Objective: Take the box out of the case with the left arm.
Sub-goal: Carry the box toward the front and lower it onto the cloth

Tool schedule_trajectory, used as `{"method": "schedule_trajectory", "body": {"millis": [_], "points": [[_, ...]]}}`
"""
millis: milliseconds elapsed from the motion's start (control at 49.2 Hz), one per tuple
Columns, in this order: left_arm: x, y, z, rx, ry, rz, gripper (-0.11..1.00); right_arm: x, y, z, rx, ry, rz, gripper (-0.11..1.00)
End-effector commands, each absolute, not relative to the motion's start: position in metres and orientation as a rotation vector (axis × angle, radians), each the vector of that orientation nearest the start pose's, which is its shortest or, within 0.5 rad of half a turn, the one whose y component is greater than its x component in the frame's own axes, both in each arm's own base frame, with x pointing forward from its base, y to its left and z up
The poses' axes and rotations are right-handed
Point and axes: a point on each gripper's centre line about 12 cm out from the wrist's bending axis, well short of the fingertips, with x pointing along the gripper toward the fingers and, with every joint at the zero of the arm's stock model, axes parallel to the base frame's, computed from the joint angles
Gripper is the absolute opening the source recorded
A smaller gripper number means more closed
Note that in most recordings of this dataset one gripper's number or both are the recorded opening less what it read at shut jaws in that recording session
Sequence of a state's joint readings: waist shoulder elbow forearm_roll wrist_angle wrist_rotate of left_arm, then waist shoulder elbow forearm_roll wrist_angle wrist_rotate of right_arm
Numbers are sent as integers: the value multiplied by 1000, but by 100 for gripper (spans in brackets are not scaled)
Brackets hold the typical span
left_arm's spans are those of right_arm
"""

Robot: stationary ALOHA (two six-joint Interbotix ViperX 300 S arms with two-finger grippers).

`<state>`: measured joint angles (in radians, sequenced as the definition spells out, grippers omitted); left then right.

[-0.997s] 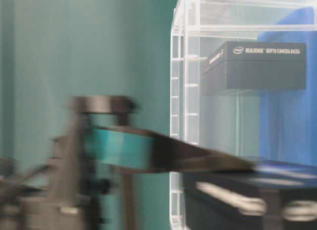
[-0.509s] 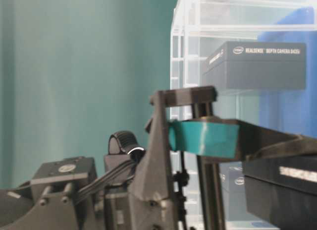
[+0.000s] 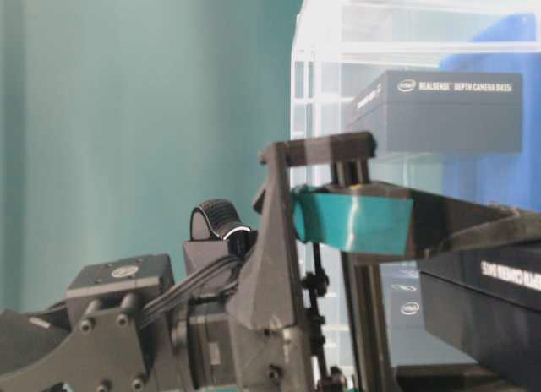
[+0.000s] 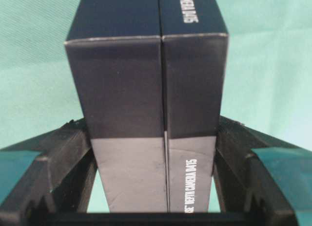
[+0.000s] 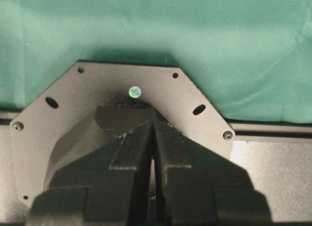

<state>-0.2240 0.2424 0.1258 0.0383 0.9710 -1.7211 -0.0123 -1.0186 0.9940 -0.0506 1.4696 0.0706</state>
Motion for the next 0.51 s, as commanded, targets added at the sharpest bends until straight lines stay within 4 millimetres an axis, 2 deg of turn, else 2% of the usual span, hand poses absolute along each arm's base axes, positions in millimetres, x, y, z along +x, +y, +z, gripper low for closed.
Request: {"method": "schedule_trajectory", "body": {"millis": [0,264,305,366,427,488], "points": [[430,-94,197,-1272,1057,925,60,93,-7,233,31,1424,-99,1],[431,-94,198,-1267,1058,917,61,93,-7,233,31,1424,-99,1],[431,-94,198,-1268,1057,916,66,93,-7,233,31,1424,-99,1],[432,-94,198,-1268,1057,914,83,93,-7,233,31,1424,-99,1],[432,-94,198,-1271,1052,905,95,93,-7,233,31,1424,-99,1],[434,-94,200,-1276,1045,897,98,93,-7,233,31,1424,-99,1]]}}
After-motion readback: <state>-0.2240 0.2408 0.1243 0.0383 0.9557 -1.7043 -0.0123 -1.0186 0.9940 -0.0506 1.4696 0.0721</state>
